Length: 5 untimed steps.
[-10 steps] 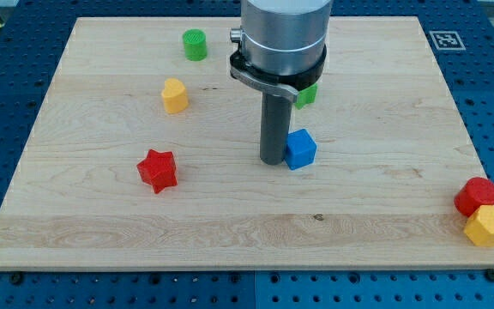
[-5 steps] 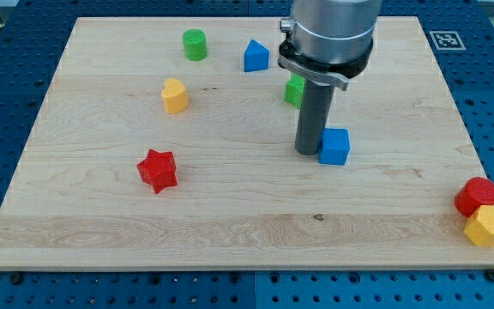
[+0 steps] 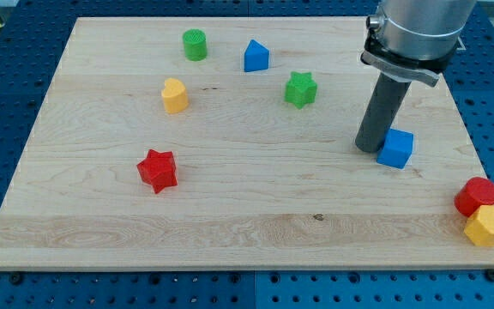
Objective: Slide the blue cube to the top of the red circle
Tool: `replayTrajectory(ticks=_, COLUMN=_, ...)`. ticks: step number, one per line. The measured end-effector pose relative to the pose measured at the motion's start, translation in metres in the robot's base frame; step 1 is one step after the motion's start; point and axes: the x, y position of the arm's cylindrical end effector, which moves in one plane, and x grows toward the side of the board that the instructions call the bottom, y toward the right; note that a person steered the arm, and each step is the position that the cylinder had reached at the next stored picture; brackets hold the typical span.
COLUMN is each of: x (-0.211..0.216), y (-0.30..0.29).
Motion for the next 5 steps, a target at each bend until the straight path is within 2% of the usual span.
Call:
replayTrajectory(ticks=3, x=0.000, y=0.037)
replayTrajectory(ticks=5, x=0.008, y=0.038)
